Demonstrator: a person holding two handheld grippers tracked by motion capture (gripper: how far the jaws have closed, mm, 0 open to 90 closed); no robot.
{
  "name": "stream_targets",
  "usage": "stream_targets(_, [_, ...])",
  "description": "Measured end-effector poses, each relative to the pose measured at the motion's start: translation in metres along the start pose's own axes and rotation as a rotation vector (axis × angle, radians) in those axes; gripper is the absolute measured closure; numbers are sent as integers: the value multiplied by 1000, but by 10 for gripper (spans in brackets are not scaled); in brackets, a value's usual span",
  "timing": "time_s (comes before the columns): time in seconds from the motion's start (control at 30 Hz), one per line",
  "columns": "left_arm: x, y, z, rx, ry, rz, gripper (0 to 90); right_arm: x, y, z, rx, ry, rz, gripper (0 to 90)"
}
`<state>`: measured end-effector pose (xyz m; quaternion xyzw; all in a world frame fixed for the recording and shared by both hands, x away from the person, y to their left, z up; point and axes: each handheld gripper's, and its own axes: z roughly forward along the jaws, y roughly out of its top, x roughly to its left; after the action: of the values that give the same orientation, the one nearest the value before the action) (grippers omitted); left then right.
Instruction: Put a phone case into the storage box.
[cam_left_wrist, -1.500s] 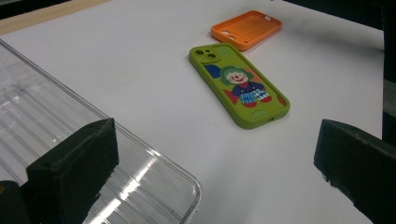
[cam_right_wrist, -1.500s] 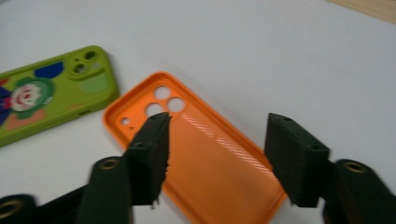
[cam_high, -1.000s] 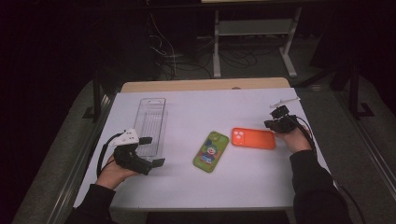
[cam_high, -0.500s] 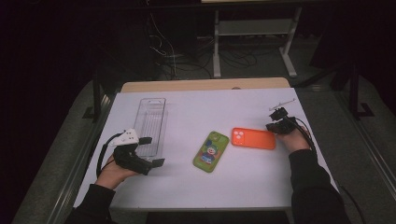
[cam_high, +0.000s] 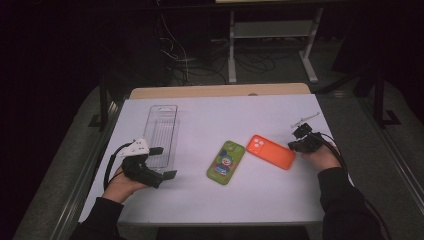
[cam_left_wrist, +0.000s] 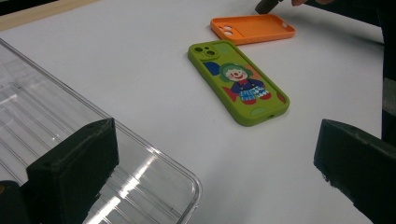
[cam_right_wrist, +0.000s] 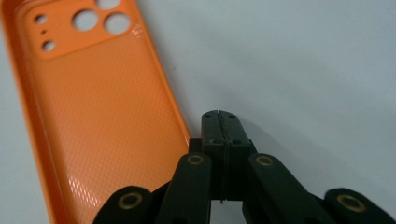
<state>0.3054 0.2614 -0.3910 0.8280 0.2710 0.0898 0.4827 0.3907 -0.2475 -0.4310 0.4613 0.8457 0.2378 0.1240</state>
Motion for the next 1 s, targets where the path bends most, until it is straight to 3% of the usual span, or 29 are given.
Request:
stream_targets(0.17, [1, 0, -1, 14, 2, 16, 0, 7, -5, -5, 7, 20, -19, 884])
stream_targets(0.5, [0, 0, -1, 10, 0, 10, 0, 22, -16, -14, 21, 40, -41, 883])
stream_targets(0.63, [-1, 0, 0, 6, -3, 2, 0, 24, -15, -23, -42, 33, 2, 864])
stream_targets(0.67, [-1, 0, -1, 12, -2, -5, 0, 29, -13, -29, -83, 54, 20, 792])
stream_targets(0.77, [-1, 0, -2, 10, -4, -6, 0, 38, -13, -35, -101, 82, 20, 715])
stream_targets(0.87, [-1, 0, -2, 7, -2, -8, 0, 48, -13, -40, -136, 123, -12, 584])
stream_targets(1.0, [-1, 0, -2, 4, 0, -11, 0, 62, -19, -45, -190, 167, -11, 400])
